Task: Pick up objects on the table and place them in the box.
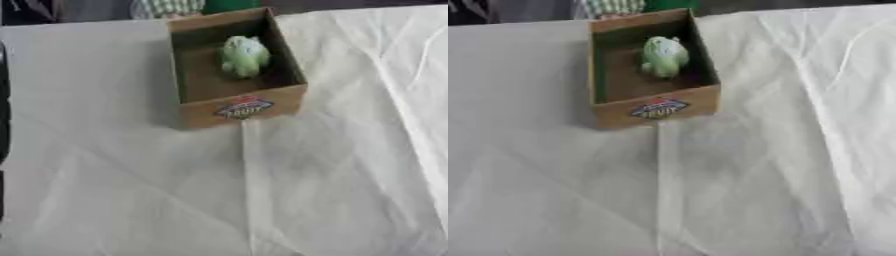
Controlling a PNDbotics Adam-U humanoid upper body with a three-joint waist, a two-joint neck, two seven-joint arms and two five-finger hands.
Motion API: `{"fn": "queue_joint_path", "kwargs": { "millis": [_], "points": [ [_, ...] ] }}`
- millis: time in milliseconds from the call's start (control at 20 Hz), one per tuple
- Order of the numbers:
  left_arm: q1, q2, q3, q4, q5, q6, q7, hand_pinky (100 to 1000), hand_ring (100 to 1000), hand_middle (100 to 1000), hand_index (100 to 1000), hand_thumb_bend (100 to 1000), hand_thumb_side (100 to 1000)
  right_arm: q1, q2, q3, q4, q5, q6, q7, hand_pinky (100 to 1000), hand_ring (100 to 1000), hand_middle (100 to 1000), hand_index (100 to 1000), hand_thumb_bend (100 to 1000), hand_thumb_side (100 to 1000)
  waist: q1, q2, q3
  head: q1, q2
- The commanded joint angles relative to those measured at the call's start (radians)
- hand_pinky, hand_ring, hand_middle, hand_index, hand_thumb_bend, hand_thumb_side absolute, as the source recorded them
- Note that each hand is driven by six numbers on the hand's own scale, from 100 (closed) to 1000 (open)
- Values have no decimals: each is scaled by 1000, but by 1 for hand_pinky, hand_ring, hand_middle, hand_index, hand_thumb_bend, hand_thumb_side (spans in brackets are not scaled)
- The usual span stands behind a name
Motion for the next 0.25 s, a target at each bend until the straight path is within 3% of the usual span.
{"fn": "queue_joint_path", "kwargs": {
  "millis": [50,150,250],
  "points": [
    [36,49,4,-96,50,5,51,607,642,583,792,100,717,-1,-26,-17,-14,9,-3,-6,833,690,712,868,100,571,-2,-15,3,-7,6],
    [84,48,10,-143,79,3,80,604,636,586,790,100,700,-1,-24,-19,-14,8,-6,-11,832,689,711,867,100,571,-1,-14,5,-12,7],
    [129,28,12,-189,107,-16,108,634,642,589,784,100,594,0,-23,-20,-14,9,-8,-14,831,689,711,869,100,573,0,-12,8,-15,2]
  ]
}}
